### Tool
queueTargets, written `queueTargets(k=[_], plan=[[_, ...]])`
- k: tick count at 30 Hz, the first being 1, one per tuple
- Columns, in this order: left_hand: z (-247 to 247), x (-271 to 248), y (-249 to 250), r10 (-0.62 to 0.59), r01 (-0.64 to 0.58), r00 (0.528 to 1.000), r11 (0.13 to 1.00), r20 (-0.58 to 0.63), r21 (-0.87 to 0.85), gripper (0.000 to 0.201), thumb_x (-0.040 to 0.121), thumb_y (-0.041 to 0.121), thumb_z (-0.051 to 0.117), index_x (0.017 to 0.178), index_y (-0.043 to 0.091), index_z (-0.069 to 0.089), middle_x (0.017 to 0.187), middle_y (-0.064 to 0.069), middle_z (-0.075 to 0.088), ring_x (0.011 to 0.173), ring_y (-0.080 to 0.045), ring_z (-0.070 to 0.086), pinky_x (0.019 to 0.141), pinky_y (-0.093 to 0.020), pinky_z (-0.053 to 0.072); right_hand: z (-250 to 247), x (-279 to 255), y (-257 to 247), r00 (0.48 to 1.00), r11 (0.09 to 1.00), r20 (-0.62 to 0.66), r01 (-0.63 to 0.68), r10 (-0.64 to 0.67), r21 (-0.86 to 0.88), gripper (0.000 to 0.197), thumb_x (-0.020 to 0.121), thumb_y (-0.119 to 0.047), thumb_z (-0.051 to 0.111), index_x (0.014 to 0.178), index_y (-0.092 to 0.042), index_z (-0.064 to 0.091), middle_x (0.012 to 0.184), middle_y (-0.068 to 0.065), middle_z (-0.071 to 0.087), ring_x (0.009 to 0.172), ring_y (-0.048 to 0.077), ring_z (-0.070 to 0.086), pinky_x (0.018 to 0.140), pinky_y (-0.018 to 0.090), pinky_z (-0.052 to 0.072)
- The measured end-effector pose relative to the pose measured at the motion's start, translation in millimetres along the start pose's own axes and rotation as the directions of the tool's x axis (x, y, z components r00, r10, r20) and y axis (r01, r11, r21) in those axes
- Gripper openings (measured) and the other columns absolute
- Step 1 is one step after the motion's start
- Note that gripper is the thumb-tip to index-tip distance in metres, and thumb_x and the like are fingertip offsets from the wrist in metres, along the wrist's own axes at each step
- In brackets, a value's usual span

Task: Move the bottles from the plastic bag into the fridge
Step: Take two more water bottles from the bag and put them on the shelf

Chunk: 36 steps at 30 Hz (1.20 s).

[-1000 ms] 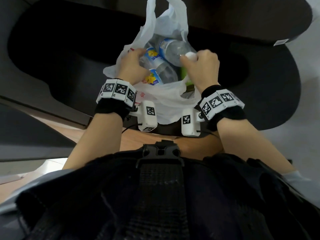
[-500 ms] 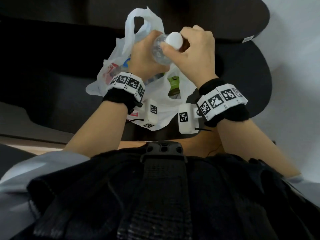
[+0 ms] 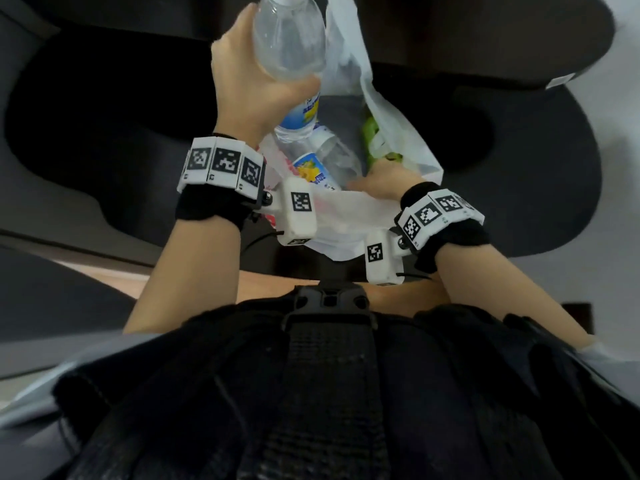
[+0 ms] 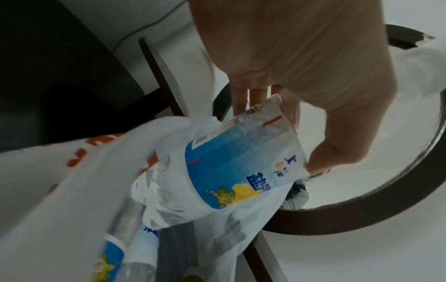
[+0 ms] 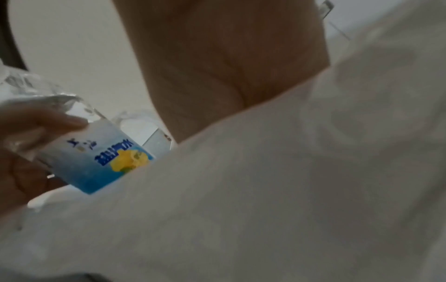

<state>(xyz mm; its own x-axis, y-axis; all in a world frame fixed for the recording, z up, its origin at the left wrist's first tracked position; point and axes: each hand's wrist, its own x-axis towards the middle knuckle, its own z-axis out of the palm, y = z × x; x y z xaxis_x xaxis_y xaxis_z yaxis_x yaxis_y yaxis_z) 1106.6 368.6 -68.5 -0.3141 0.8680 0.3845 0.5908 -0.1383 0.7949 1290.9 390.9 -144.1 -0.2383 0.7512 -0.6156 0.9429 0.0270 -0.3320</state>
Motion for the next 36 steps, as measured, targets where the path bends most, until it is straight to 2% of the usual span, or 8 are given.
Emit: queueTargets(k=[5,8,15,22,25,29,33,36], plan=[[-3.0,-9.8,-10.5,-0.005,0.001,0.996,0.999,-0.093,-0.049,0.048,0.062,0.024,0.078,0.098,-0.004,0.061,0.086,0.001,0.063,0.080,-0.013,0.064,0.072,-0.029,0.057,8.1,1.8,-12.0,0.988,0.991,-0.154,-0.020,-0.001,-0.135,0.045,0.095,-0.021,0.050,0.127,0.009,0.043,0.130,0.027,0.051,0.121,0.039,0.050,0.097,0.040,0.041],[-0.2,-12.4,-8.9,-0.014,0.008,0.997,0.997,-0.075,-0.074,0.053,0.061,0.023,0.078,0.101,-0.007,0.060,0.092,-0.010,0.068,0.087,-0.023,0.068,0.075,-0.038,0.058,7.7,8.1,-17.0,0.998,0.992,-0.044,-0.058,0.053,-0.114,0.033,0.096,-0.016,0.046,0.120,0.007,0.052,0.126,0.023,0.056,0.118,0.036,0.053,0.087,0.036,0.042],[3.5,-11.6,-4.9,-0.030,0.027,0.999,0.995,-0.033,-0.092,0.043,0.061,0.022,0.077,0.095,0.008,0.055,0.091,-0.008,0.066,0.088,-0.024,0.067,0.077,-0.034,0.057,13.1,12.9,-7.1,0.993,0.995,0.067,-0.098,0.096,0.015,0.034,0.101,-0.011,0.034,0.123,0.011,0.049,0.131,0.027,0.051,0.122,0.036,0.050,0.099,0.037,0.039],[13.0,-18.5,-8.8,-0.093,0.088,0.995,0.992,-0.047,-0.094,0.052,0.061,0.028,0.080,0.101,-0.001,0.062,0.094,-0.006,0.070,0.087,-0.014,0.068,0.079,-0.034,0.058,-9.0,7.4,-3.2,0.968,0.964,-0.249,0.077,-0.012,0.254,0.033,0.087,-0.030,0.061,0.090,0.004,0.061,0.090,0.020,0.061,0.086,0.030,0.060,0.058,0.032,0.040],[12.8,-21.8,-6.1,-0.109,0.107,0.994,0.990,-0.018,-0.091,0.055,0.061,0.030,0.080,0.104,0.001,0.062,0.097,-0.003,0.070,0.090,-0.011,0.068,0.081,-0.029,0.058,-27.4,-4.2,-14.9,0.915,0.952,-0.403,0.142,-0.021,0.273,0.033,0.084,-0.027,0.064,0.088,0.006,0.061,0.077,0.013,0.062,0.068,0.027,0.060,0.043,0.021,0.046],[6.5,-23.2,1.6,-0.069,0.065,0.997,0.988,-0.019,-0.139,0.057,0.062,0.031,0.080,0.106,0.000,0.061,0.099,-0.007,0.070,0.092,-0.012,0.068,0.083,-0.029,0.058,-44.6,-24.5,-33.0,0.784,0.949,-0.614,0.255,-0.091,0.185,0.043,0.084,-0.036,0.063,0.091,0.007,0.062,0.085,0.015,0.064,0.077,0.028,0.062,0.075,0.037,0.055],[-4.1,-26.0,8.8,-0.052,0.046,0.998,0.985,-0.030,-0.169,0.057,0.062,0.031,0.080,0.103,-0.001,0.061,0.097,-0.009,0.071,0.090,-0.015,0.068,0.082,-0.034,0.058,-53.1,-49.2,-41.8,0.648,0.948,-0.742,0.313,-0.170,0.056,0.041,0.088,-0.039,0.059,0.095,0.001,0.061,0.087,0.013,0.059,0.077,0.019,0.048,0.063,0.023,0.031],[-9.6,-30.5,14.4,-0.029,0.021,0.999,0.987,-0.046,-0.161,0.054,0.063,0.030,0.080,0.102,-0.003,0.060,0.095,-0.010,0.070,0.089,-0.017,0.068,0.081,-0.036,0.058,-49.2,-62.6,-41.0,0.571,0.906,-0.801,0.413,-0.181,0.089,0.037,0.088,-0.036,0.059,0.097,0.000,0.060,0.089,0.016,0.066,0.078,0.024,0.061,0.066,0.033,0.050]])
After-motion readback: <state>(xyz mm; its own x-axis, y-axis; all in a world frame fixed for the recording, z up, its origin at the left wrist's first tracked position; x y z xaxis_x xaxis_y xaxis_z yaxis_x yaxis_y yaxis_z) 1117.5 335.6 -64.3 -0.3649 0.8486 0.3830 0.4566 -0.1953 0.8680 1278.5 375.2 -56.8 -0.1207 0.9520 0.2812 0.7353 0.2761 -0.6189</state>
